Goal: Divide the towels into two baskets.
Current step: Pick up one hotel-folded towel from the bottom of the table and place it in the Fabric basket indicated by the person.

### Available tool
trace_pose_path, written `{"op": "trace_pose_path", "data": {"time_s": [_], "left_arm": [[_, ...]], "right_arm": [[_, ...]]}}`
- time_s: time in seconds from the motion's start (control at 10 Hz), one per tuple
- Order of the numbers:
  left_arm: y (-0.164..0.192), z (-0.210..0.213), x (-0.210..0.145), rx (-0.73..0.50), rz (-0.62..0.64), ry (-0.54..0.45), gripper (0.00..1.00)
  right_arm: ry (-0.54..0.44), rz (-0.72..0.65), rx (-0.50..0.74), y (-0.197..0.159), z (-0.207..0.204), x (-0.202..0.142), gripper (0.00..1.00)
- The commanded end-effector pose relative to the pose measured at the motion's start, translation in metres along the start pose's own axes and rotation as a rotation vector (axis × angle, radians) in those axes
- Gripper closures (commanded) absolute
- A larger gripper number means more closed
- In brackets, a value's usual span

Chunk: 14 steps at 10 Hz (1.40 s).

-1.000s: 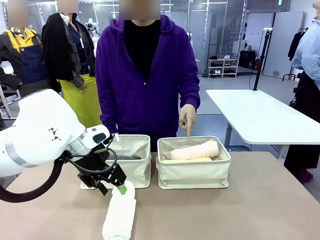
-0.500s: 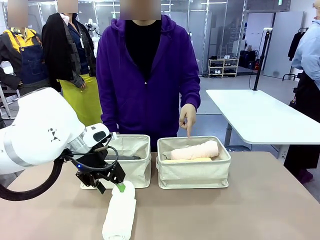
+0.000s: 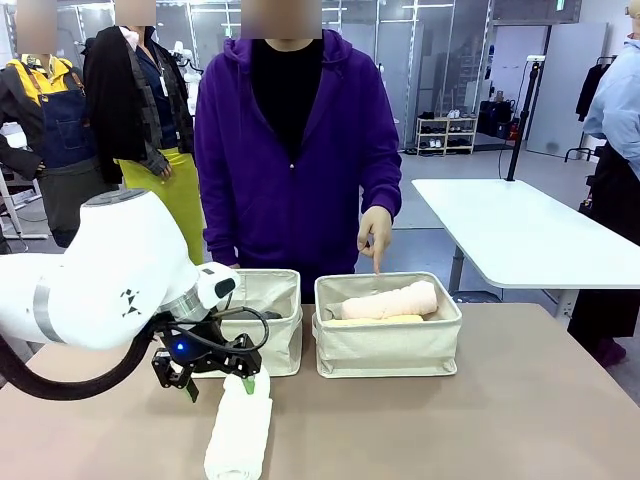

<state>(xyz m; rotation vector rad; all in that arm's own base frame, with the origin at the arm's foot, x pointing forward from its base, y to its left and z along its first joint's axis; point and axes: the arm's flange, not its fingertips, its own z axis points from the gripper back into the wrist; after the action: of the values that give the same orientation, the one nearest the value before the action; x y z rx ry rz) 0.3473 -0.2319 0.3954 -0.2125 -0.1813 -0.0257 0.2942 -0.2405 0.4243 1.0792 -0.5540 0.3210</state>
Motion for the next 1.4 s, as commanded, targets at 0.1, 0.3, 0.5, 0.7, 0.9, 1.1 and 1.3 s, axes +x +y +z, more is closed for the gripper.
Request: {"op": "trace_pose_path", "data": {"time_s": [0.1,0.3,0.5,0.7,0.9,1.1,1.3], "left_arm": [[-0.010,-0.023,0.010,-0.017,0.021,-0.022,0.00],[-0.013,-0.040,0.012,-0.026,0.018,-0.012,0.00],[-0.018,-0.056,0.014,0.000,0.004,0.007,0.00],[-0.022,-0.066,0.014,-0.003,-0.007,0.034,0.00],[-0.023,-0.072,0.013,0.007,-0.002,0.048,0.00],[-0.024,-0.078,0.013,0.022,-0.002,0.065,0.00],[-0.026,-0.082,0.013,0.045,-0.007,0.074,0.12]], "right_arm": [[-0.014,-0.010,0.007,0.005,0.000,0.000,0.00],[-0.014,-0.010,0.007,0.005,0.000,0.000,0.00],[-0.014,-0.010,0.007,0.005,0.000,0.000,0.00],[-0.014,-0.010,0.007,0.005,0.000,0.000,0.00],[-0.014,-0.010,0.007,0.005,0.000,0.000,0.00],[-0.014,-0.010,0.007,0.005,0.000,0.000,0.00],[-0.014,-0.010,0.007,0.005,0.000,0.000,0.00]]}}
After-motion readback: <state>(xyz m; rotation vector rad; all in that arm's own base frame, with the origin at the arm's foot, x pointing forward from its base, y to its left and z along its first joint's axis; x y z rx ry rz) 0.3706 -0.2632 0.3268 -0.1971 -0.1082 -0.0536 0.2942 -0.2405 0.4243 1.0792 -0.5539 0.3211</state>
